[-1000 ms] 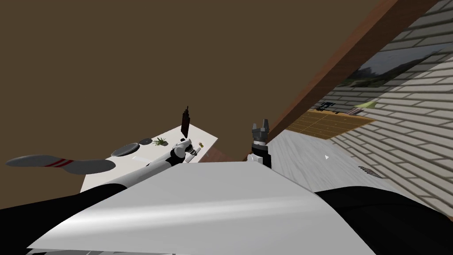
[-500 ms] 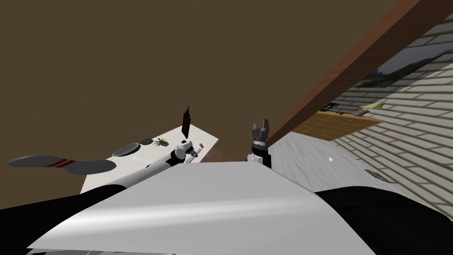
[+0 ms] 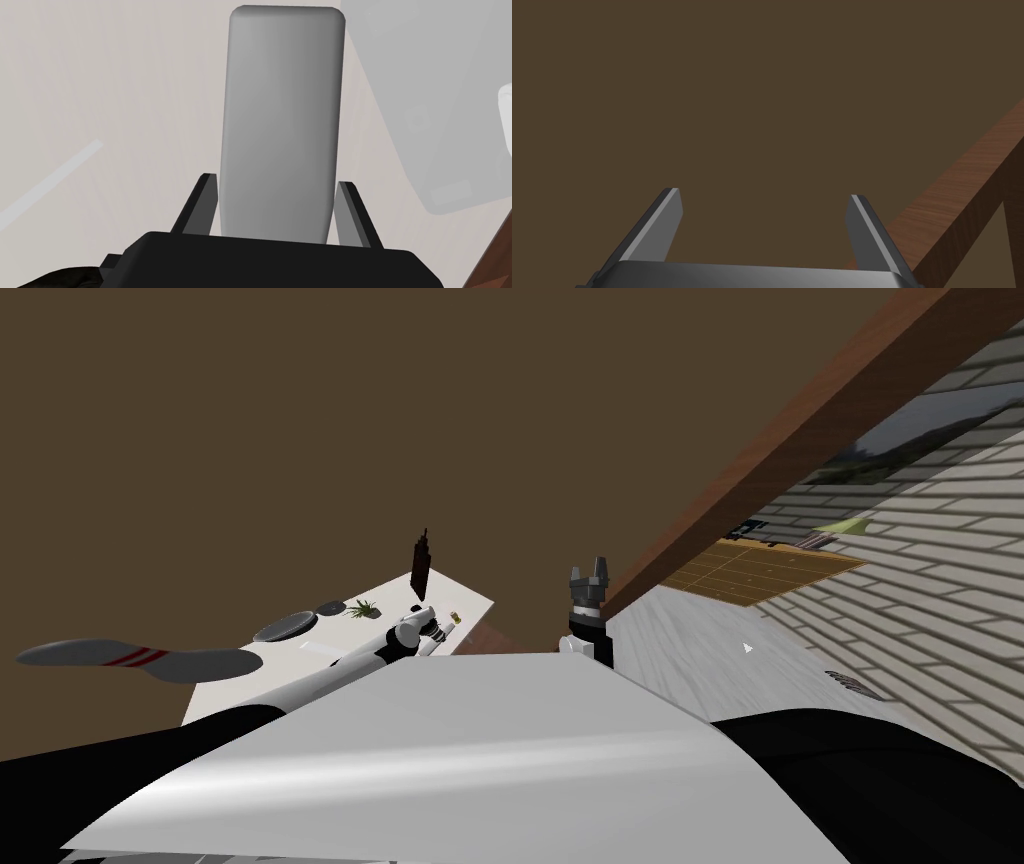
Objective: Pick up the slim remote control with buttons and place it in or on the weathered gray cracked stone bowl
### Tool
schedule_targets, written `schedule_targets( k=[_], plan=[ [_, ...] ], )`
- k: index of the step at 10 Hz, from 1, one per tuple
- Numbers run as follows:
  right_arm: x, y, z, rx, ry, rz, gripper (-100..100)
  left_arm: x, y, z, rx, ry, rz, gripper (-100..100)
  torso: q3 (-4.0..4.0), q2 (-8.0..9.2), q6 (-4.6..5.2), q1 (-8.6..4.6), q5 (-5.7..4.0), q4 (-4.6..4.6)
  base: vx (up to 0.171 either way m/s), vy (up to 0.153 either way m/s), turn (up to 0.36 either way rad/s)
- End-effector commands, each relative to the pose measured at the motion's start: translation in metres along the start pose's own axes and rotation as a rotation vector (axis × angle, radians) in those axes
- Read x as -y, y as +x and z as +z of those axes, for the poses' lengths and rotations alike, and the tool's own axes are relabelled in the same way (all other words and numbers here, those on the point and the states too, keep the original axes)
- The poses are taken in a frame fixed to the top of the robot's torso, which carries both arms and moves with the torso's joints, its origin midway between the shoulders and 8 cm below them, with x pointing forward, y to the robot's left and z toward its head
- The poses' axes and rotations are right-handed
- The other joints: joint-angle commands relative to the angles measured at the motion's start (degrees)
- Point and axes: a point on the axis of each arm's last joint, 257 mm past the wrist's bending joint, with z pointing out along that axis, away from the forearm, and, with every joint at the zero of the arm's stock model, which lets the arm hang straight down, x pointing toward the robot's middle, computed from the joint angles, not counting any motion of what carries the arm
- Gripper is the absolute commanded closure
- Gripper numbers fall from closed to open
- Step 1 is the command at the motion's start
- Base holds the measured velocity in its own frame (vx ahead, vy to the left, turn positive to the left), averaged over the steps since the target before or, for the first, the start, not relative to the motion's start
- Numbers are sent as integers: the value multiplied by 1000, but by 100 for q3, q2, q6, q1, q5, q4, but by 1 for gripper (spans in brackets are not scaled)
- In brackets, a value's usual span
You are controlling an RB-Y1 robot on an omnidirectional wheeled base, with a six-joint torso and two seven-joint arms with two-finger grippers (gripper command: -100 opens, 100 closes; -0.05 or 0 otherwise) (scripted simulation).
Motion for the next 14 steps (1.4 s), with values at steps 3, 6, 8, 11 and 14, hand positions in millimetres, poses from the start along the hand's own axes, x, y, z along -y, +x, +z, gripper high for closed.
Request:
schedule_targets(
  k=[3,6,8,11,14],
  plan=[
    [0,0,0,0,0,0,0,7,2,-8,0,4,-5,100,-1,0,0,-1,1,-1,-10,-7,-13],
    [0,0,0,0,0,0,0,13,5,-16,0,7,-10,100,12,20,2,-9,-1,4,-46,-15,-27],
    [0,0,0,0,0,0,0,38,22,-38,-24,51,-5,100,3,5,0,-1,1,0,-33,-34,-25],
    [0,0,0,0,0,0,0,57,33,-54,-40,84,-1,100,12,19,5,-35,-9,7,-49,-78,-29],
    [0,0,0,0,0,0,0,87,43,-83,-57,132,0,100,31,41,18,-65,-25,23,-86,-102,-88]
  ],
)
